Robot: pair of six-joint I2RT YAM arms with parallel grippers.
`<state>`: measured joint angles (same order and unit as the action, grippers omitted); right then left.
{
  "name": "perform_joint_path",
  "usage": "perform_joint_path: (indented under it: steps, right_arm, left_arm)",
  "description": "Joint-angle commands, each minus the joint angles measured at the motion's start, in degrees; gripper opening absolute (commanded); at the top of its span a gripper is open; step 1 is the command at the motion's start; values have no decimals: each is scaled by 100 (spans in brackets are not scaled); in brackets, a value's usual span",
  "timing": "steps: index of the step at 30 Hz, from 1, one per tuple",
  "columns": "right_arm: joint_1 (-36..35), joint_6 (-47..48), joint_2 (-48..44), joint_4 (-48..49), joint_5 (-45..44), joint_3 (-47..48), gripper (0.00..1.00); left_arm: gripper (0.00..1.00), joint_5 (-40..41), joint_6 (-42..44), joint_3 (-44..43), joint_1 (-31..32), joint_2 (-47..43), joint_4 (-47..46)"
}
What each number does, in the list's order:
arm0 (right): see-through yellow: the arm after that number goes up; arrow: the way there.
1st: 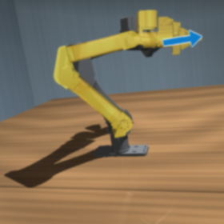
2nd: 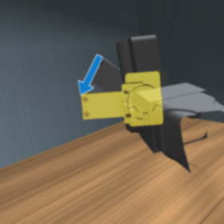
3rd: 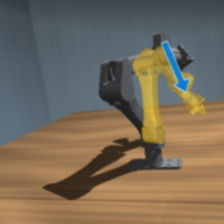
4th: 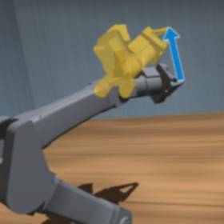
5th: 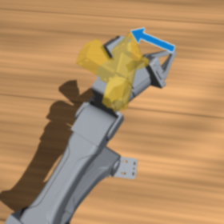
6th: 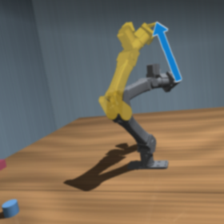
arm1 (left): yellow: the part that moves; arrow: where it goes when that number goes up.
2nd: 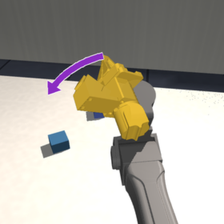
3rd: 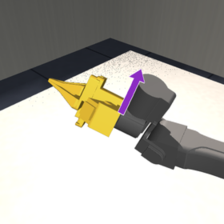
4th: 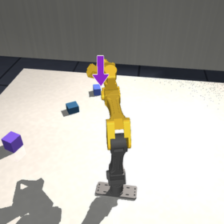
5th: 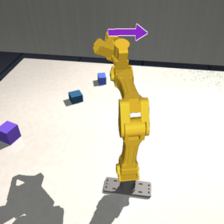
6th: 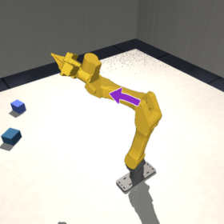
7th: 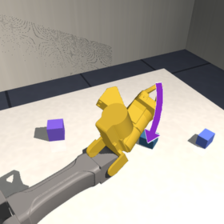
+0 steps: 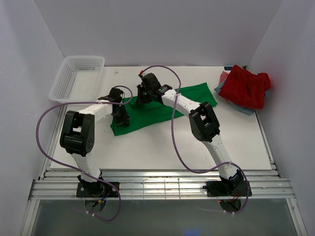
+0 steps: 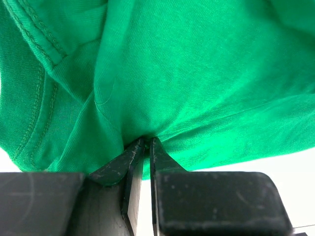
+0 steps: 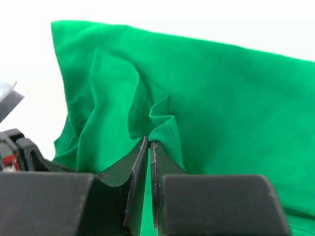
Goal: Fold and stack the t-shirts
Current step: Fold the tshirt
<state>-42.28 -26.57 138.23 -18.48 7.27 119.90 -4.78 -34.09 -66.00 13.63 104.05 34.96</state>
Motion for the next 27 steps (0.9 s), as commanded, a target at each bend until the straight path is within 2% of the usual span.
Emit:
perform_joint_path:
  steps: [1,5,7,9,13,17,20,22,23,27]
  right_arm:
    - [-17,125,-139,433,-654,104,11]
    - [1,275,-157,582,-1271,122,15]
    - [18,327,-148,582,-1543,218,31]
    - [27,450,-183,591,-1806,253,41]
    - [88,880,-455,775,-2588,262,45]
    - [439,1101,-1024,663,-2564,236,47]
    - [860,943,-1568,32,-2677,-184,44]
    - [1272,864,-2052,-59,-2757,-1032,37]
    - [1432,855,-2168,-33,-2757,-1282,28]
    - [2118,934,-2292,-112,-2599,-1689,16]
  left_arm:
    - [21,-6,86,219,17,-7,204]
    - [21,3,113,219,17,-25,231]
    - [21,-6,121,219,17,-25,239]
    - [21,-15,121,210,17,-51,248]
    - [21,-23,104,140,26,-113,257]
    - [22,3,60,8,17,-192,266]
    - [22,3,-1,-54,26,-210,274]
    - [22,12,-45,-45,17,-227,274]
    - [22,12,-63,-36,17,-262,274]
    - [22,12,-107,-18,17,-332,274]
